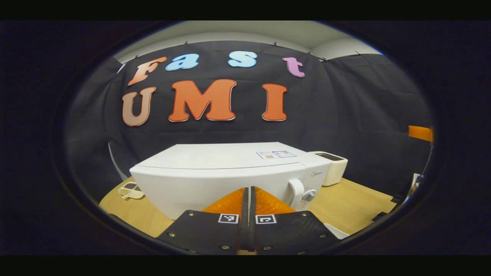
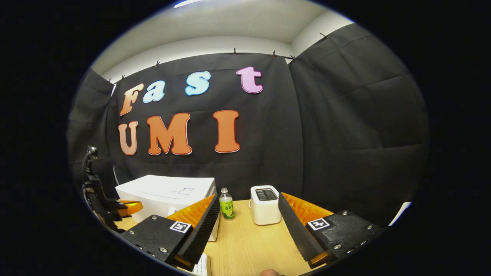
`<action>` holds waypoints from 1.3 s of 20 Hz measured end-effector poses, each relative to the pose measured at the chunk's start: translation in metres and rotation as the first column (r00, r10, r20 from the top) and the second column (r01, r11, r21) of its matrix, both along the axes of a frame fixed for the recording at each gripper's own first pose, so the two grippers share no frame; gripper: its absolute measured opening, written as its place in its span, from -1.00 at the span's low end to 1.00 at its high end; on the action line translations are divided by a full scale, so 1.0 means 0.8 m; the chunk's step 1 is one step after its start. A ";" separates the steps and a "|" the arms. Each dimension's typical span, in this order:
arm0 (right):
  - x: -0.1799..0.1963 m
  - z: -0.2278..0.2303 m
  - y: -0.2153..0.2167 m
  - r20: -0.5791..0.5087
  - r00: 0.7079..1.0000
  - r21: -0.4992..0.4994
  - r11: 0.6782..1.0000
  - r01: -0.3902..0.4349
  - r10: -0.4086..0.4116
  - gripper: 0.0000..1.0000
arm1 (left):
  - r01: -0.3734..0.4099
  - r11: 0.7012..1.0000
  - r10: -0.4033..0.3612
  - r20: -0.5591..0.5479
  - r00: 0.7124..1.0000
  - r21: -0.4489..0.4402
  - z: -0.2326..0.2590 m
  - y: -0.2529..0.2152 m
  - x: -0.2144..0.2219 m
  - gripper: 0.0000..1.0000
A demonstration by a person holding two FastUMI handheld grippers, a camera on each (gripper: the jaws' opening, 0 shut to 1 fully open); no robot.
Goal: Open the microwave oven with the left hand, put the food in, and close the microwave oven.
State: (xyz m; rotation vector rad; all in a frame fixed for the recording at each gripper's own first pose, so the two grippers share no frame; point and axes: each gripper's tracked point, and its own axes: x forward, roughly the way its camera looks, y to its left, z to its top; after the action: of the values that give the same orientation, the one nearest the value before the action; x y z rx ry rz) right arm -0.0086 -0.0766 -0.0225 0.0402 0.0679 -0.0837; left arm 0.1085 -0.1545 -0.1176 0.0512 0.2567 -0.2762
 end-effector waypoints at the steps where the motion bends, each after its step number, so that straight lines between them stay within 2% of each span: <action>1: -0.001 0.000 0.006 -0.001 1.000 -0.001 1.000 -0.006 0.006 0.89 | -0.006 1.000 0.006 0.018 1.000 -0.001 0.020 0.012 -0.005 -0.99; 4: -0.002 0.005 0.024 0.005 1.000 -0.006 1.000 -0.028 0.028 0.89 | -0.020 1.000 0.022 0.082 0.996 -0.021 0.081 0.054 -0.020 -1.00; 5: -0.002 0.005 0.029 0.007 0.999 -0.007 0.999 -0.035 0.035 0.89 | -0.013 0.999 0.016 0.092 0.996 -0.030 0.094 0.062 -0.026 -0.72; 6: -0.003 0.007 0.034 0.008 0.999 -0.006 0.999 -0.042 0.042 0.89 | -0.017 0.999 0.020 0.096 0.995 -0.034 0.103 0.076 -0.032 -0.64; 7: -0.003 0.008 0.039 0.008 0.999 -0.003 0.999 -0.048 0.048 0.89 | -0.030 0.999 0.033 0.097 0.995 -0.038 0.109 0.092 -0.038 -0.47; 8: -0.004 0.009 0.044 0.009 0.999 0.000 0.999 -0.054 0.054 0.89 | -0.041 0.998 0.045 0.098 0.994 -0.045 0.117 0.106 -0.044 -0.46; 10: -0.003 0.011 0.056 0.012 0.998 -0.001 0.998 -0.067 0.067 0.89 | -0.050 0.997 0.056 0.104 0.993 -0.058 0.130 0.126 -0.060 -0.10; 12: -0.004 0.011 0.068 0.014 0.997 -0.005 0.997 -0.079 0.079 0.89 | -0.066 0.997 0.070 0.123 0.990 -0.037 0.142 0.148 -0.072 0.52; 13: -0.006 0.011 0.071 0.017 0.996 -0.005 0.996 -0.085 0.085 0.89 | -0.082 0.996 0.086 0.139 0.987 -0.033 0.148 0.159 -0.079 0.72; 17: -0.005 0.009 0.089 0.010 0.994 0.002 0.994 -0.106 0.106 0.89 | -0.154 0.986 0.164 0.180 0.970 -0.069 0.173 0.196 -0.105 0.86; 22: -0.006 0.013 0.094 0.011 0.994 -0.014 0.994 -0.108 0.108 0.89 | -0.196 0.979 0.205 0.230 0.951 -0.060 0.196 0.229 -0.122 0.81; 26: -0.012 0.014 0.093 0.017 0.994 -0.013 0.994 -0.108 0.108 0.89 | -0.201 0.978 0.207 0.232 0.950 -0.048 0.196 0.233 -0.130 0.86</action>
State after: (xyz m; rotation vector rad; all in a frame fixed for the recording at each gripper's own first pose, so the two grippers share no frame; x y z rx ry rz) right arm -0.0178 -0.0023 -0.0110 0.0249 0.0514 0.0243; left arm 0.0043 0.0316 0.0390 0.0327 0.0207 -0.0650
